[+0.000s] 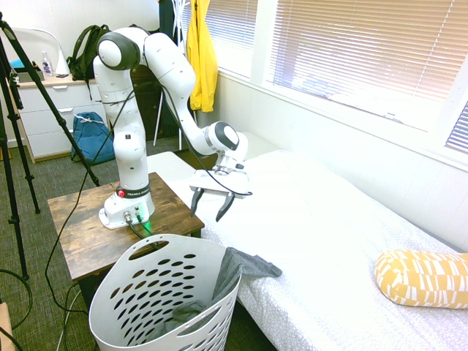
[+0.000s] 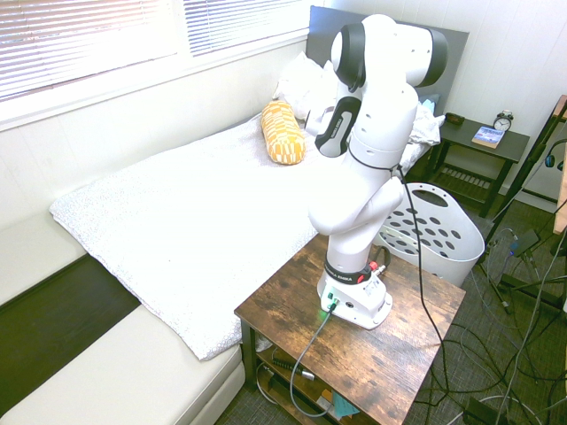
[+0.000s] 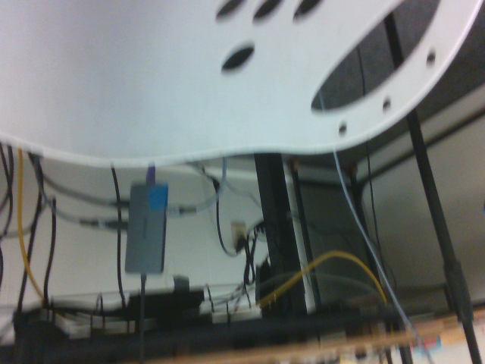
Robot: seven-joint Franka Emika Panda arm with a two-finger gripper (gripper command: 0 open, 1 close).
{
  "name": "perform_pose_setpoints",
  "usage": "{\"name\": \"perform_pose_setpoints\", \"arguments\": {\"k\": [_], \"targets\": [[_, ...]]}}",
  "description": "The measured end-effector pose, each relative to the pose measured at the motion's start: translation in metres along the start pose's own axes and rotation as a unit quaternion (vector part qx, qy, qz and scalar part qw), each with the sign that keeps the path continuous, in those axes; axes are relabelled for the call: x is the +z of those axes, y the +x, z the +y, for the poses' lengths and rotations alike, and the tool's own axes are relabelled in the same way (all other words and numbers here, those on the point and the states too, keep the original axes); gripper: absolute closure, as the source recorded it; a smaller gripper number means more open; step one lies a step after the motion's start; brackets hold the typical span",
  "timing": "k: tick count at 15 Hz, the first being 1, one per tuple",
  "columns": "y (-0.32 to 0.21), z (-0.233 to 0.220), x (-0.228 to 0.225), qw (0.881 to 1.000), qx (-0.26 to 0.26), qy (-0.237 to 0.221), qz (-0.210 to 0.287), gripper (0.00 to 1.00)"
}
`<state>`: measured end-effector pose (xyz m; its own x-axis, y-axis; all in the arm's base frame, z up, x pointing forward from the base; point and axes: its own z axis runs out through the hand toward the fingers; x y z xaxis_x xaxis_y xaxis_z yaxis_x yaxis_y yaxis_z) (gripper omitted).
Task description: Put my clothes in the laundry bag
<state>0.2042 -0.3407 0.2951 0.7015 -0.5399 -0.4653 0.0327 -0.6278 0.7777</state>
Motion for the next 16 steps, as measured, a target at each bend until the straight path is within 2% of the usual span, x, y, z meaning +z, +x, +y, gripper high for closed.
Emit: {"name": "perform_pose_setpoints", "arguments": {"k": [4, 7, 9, 11, 16], "targets": [[0.045, -0.055, -0.039, 0.994, 0.031, 0.054, 0.095, 0.00], [0.086, -0.099, -0.064, 0.977, 0.074, 0.084, 0.181, 0.00], [0.107, -0.120, -0.063, 0.967, 0.101, 0.081, 0.217, 0.00], [0.122, -0.136, -0.055, 0.965, 0.122, 0.069, 0.220, 0.00], [0.127, -0.172, -0.022, 0.971, 0.126, 0.048, 0.199, 0.00]]}}
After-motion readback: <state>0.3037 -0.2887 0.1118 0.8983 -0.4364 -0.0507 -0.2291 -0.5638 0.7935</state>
